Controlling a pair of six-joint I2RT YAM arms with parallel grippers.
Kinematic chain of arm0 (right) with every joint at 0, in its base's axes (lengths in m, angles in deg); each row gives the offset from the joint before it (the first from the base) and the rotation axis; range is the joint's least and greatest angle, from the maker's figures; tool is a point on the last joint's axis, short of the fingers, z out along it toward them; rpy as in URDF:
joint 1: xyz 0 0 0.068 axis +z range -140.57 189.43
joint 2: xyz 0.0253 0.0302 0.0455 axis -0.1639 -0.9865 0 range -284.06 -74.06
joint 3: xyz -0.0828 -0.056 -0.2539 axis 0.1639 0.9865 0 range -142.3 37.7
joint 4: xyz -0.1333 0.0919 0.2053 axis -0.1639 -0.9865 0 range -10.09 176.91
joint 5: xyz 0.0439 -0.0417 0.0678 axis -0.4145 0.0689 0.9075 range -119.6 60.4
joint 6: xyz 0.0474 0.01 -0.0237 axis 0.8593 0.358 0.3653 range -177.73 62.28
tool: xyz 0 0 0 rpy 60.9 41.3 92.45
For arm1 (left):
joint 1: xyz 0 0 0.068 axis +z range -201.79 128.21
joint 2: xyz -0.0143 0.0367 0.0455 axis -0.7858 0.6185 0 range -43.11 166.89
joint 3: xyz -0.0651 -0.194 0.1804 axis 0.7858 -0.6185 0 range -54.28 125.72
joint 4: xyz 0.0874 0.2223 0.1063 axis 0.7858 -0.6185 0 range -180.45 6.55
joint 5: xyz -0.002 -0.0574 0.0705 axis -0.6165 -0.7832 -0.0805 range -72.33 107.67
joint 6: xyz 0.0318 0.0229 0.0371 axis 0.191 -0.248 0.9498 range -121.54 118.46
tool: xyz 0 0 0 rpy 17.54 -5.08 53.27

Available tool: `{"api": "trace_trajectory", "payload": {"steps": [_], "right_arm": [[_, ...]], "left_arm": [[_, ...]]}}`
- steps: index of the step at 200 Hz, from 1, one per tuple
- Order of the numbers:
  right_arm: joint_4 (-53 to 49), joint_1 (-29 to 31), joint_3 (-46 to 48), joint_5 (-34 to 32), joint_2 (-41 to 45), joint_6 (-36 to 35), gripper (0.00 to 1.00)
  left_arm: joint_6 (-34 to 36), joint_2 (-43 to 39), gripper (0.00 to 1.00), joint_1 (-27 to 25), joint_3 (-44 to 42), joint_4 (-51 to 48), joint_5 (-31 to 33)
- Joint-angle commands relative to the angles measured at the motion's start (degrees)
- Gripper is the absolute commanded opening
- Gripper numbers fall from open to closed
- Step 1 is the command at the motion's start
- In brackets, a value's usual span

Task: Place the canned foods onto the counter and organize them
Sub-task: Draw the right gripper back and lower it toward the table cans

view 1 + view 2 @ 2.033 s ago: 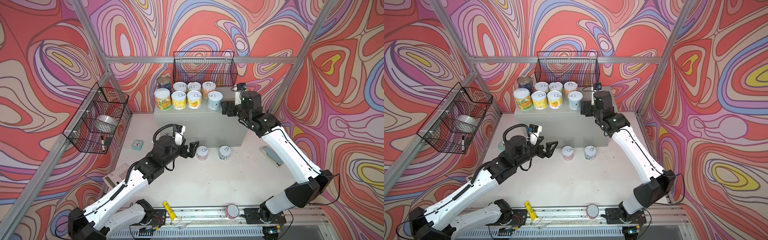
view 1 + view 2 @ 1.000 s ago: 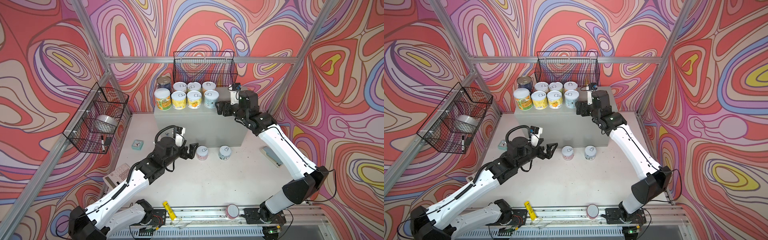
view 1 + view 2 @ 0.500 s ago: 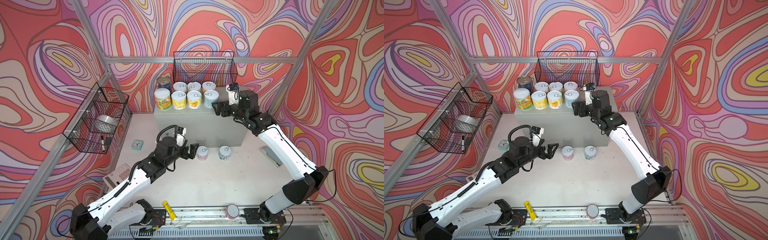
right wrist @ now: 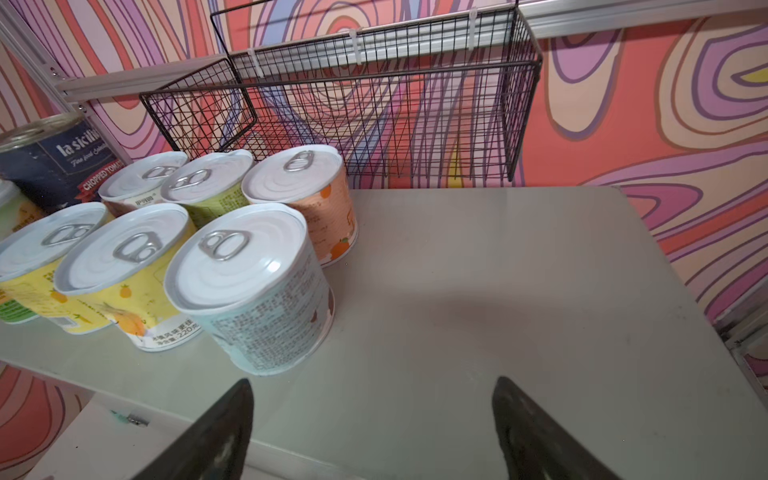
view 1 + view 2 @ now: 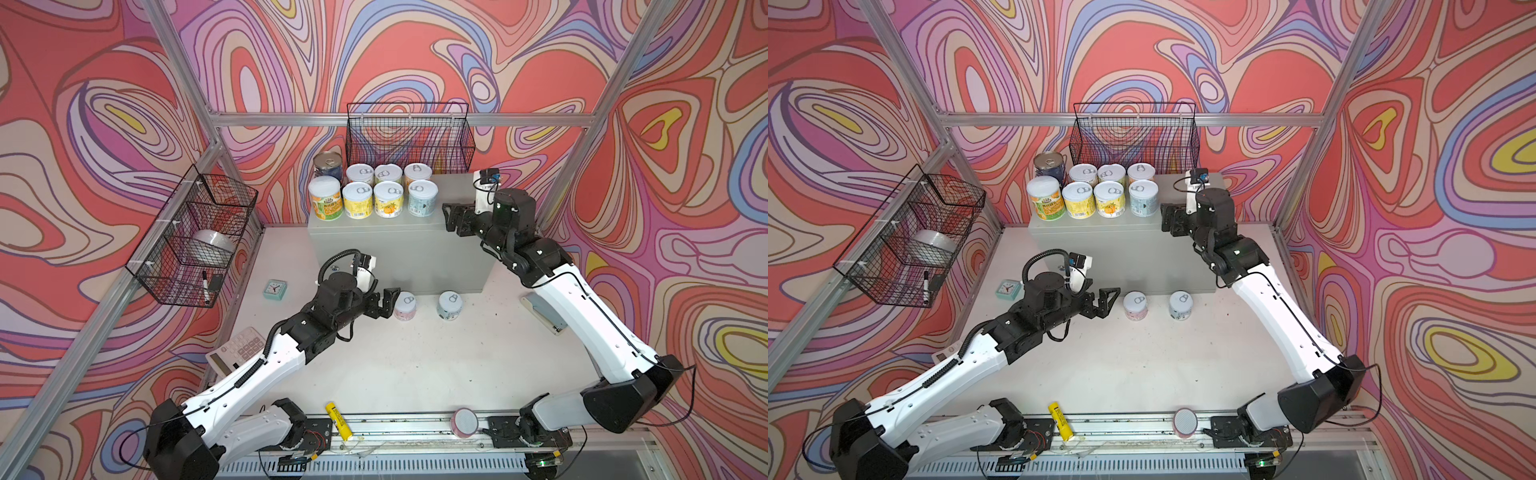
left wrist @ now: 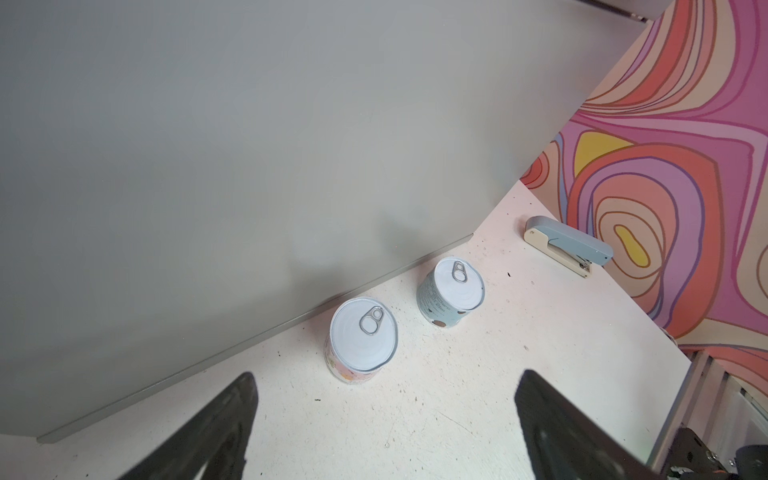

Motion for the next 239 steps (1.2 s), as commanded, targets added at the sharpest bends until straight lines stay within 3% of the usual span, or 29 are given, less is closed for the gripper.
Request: {"api": "trace_trajectory", "payload": {"steps": [1,31,64,119,130,189,239], "right_arm": [[0.0,-0.2,1.8,-1.3,3.8,-2.5,0.92],[2.6,-0.1,10.8,3.0,12.7,-2.7,0.93],[-0.9,1.1,19.6,2.9,20.1,-1.4,0.94],[-0.1,6.0,37.1,0.0,26.4,10.2,0.94],[1.2,7.3,40.1,-1.7,26.5,12.0,0.98],[8.1,7.7,53.4,-4.7,22.5,16.2,0.98],[16.9,7.7,58.5,-5.9,16.0,18.0,0.98]], "left_arm": [[0.0,-0.2,0.99,0.3,-1.7,1.1,-0.6],[-1.0,-2.2,1.00,0.3,-4.8,1.9,1.0],[-1.4,-3.8,1.00,0.3,-6.7,2.5,1.5],[-3.3,-4.0,0.99,0.3,-9.6,6.4,-0.6],[-3.5,-3.5,0.99,0.3,-9.9,7.0,-0.7],[-4.8,-1.8,0.99,0.3,-12.9,11.0,0.4],[-5.5,-0.9,0.99,0.3,-13.7,12.0,0.3]]}}
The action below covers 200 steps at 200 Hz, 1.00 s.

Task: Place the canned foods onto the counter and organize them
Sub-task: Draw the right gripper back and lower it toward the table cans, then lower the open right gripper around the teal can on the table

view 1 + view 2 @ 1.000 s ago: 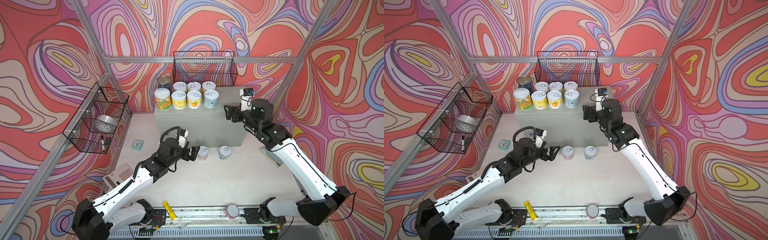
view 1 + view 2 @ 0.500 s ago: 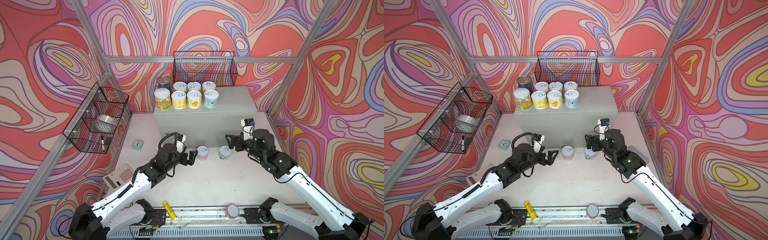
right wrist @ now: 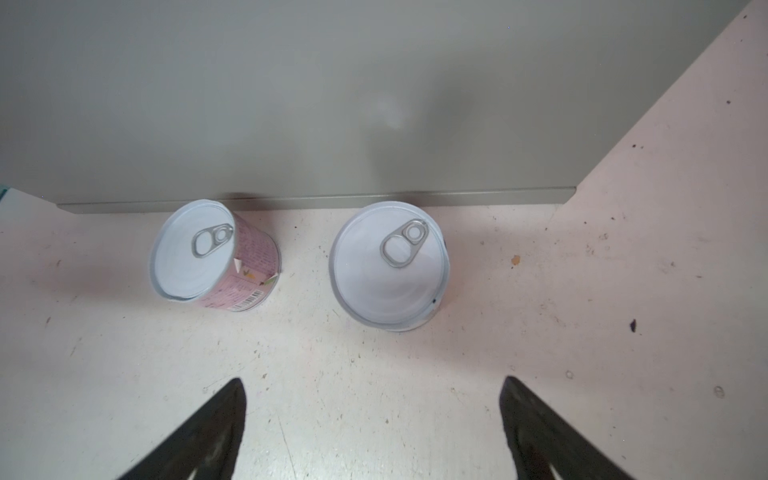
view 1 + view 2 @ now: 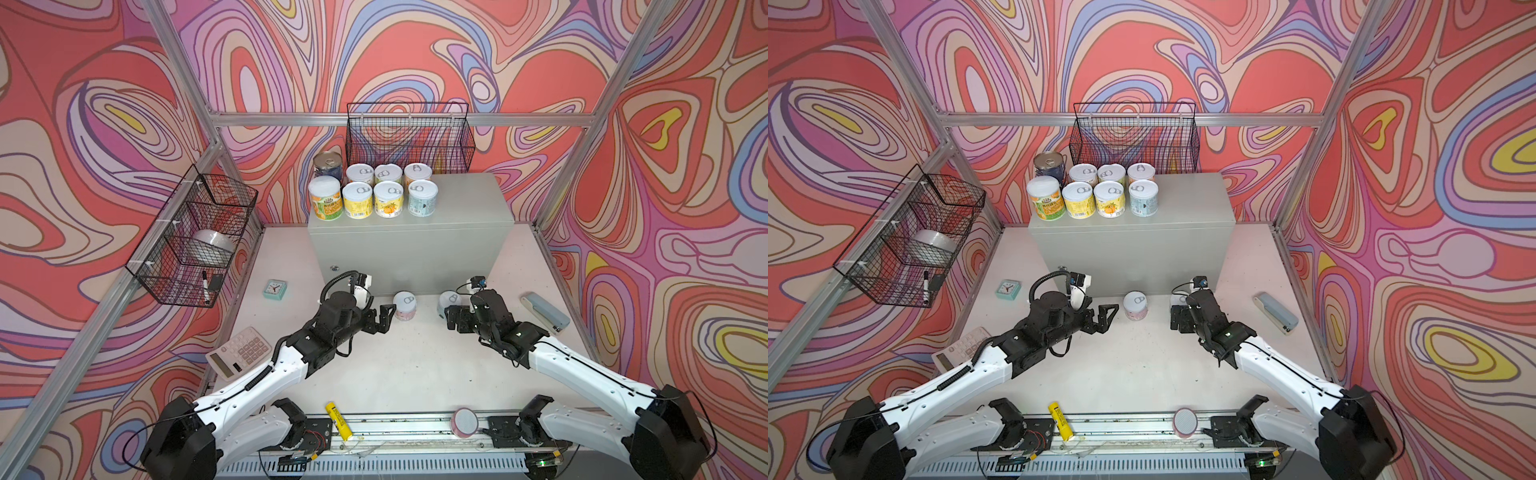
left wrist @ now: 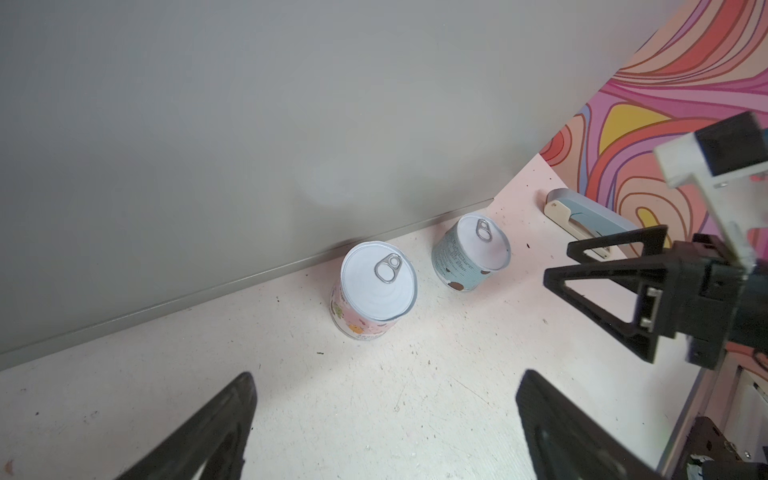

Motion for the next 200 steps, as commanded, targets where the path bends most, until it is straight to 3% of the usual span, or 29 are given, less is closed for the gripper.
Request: {"api": "trace_trajectory", "payload": {"steps": [1,200], "right_arm": [[7.3,0.2,1.7,-1.6,-2.2,1.5,0.98],[21.8,0.1,-5.2,-6.4,-30.6,-4.1,0.97]], "left_arm": [[-0.9,0.8,0.98,0.3,-0.4,2.6,0.4],[-1.3,4.6,0.98,0.3,-0.2,4.9,-0.8]]}}
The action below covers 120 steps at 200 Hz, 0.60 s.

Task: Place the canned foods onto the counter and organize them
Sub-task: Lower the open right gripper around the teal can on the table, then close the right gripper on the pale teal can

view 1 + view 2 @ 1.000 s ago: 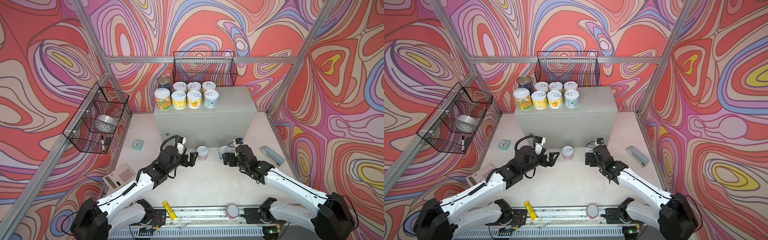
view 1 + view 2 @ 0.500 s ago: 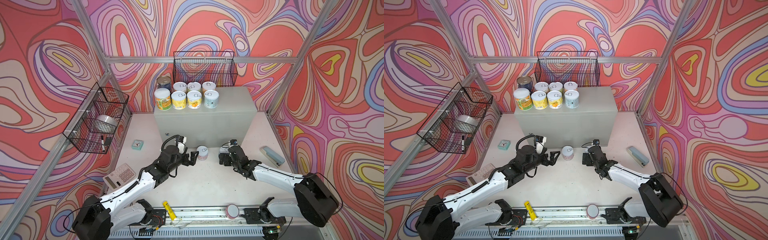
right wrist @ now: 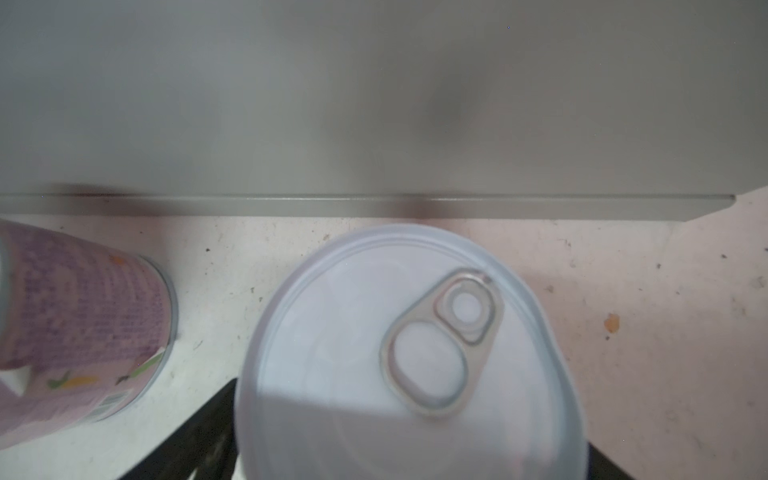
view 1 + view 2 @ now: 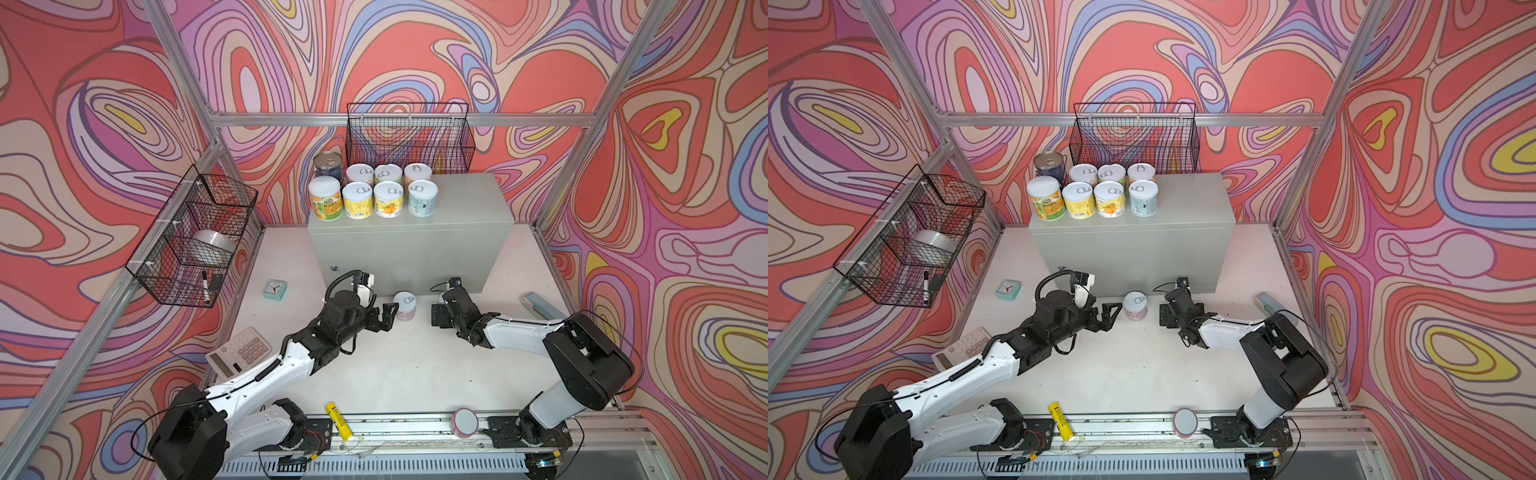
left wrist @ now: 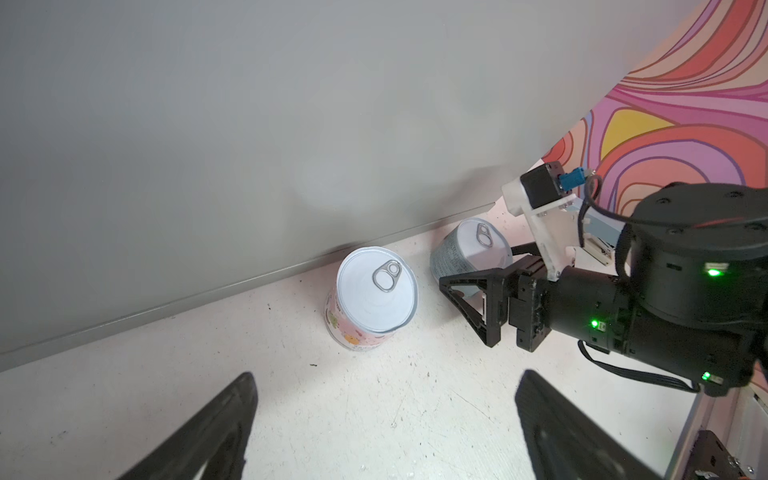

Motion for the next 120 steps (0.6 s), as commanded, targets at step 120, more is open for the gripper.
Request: {"api": "trace_trajectory", "payload": {"steps": [120], "right_arm": [[8.3,-0.1,-1.7,-5.0,-7.7,-0.2,0.94]], "left_arm": [[-0.4,1.4,0.98,0.4,1.0,-0.2,-0.1]]}}
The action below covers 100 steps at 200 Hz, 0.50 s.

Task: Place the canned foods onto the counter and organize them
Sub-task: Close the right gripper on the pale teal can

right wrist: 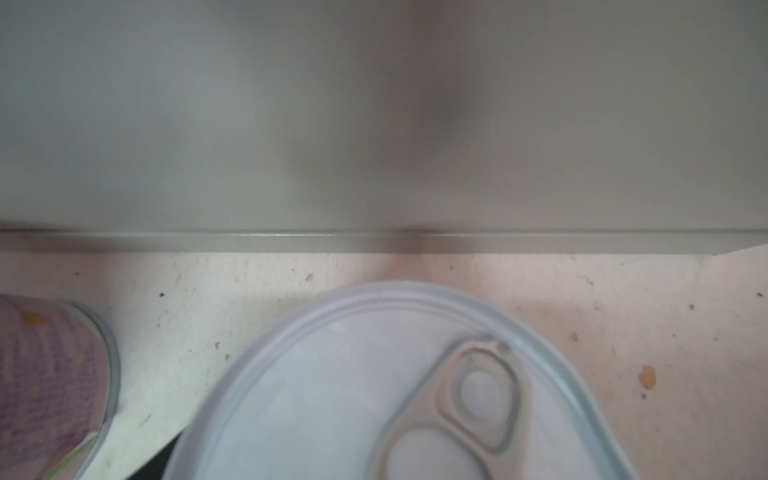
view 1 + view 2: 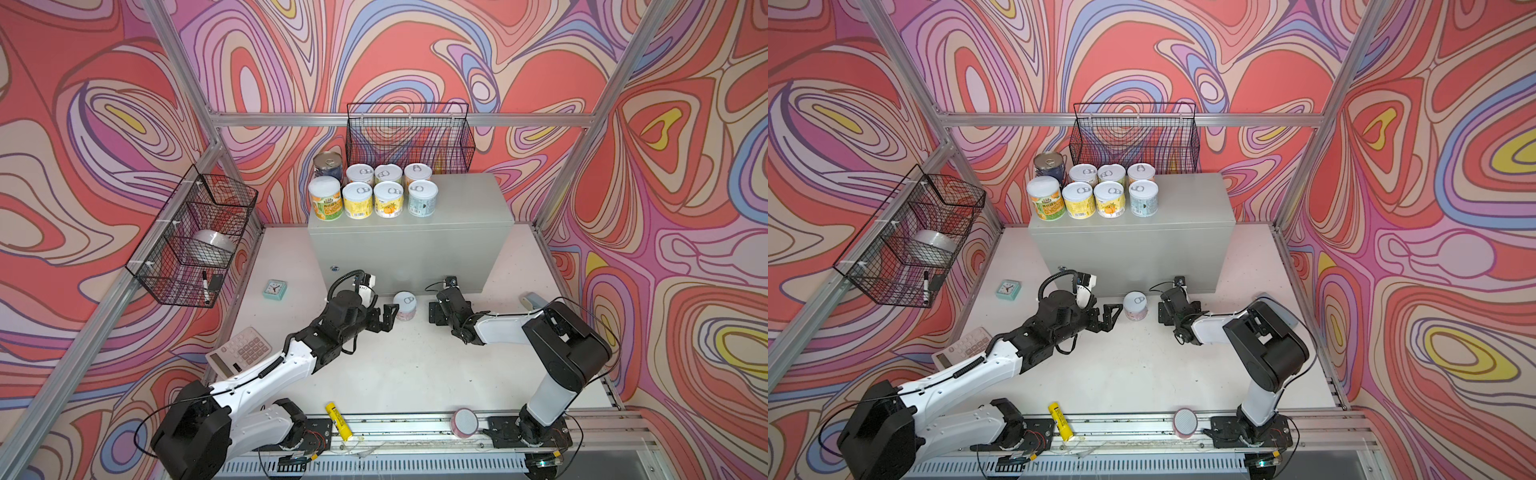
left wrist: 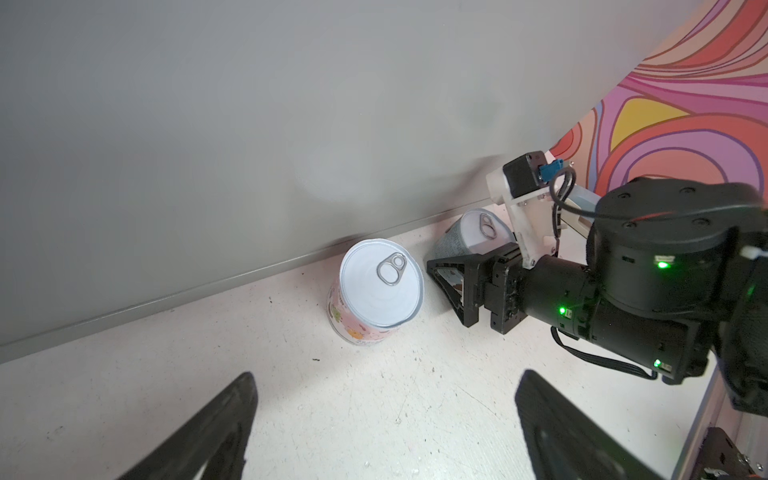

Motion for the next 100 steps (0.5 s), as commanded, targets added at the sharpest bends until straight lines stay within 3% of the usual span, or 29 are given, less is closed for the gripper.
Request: {"api": "trace_trajectory", "payload": {"steps": [1,43,87,100], "right_arm": [[2.2,-0.1,-0.3,-1.4,-1.1,0.0,0.94],[3.6,-0.8,-0.3,-1.2,-1.6,-1.2,0.89],[3.9,-0.8,0.3,1.2,-1.0,-1.6,0.71],[3.6,-0.8,0.3,2.3,-0.9,-1.5,0.61]], "left_arm": [[-0.5,0.3,0.98,0.4,0.9,-0.1,-0.1],[-0.2,1.2,0.99,0.3,1.9,-0.6,-0.4],[-0.6,2.0,0.99,0.3,2.1,-0.2,-0.8],[-0.7,2.1,0.98,0.3,2.2,-0.2,-1.0]]}}
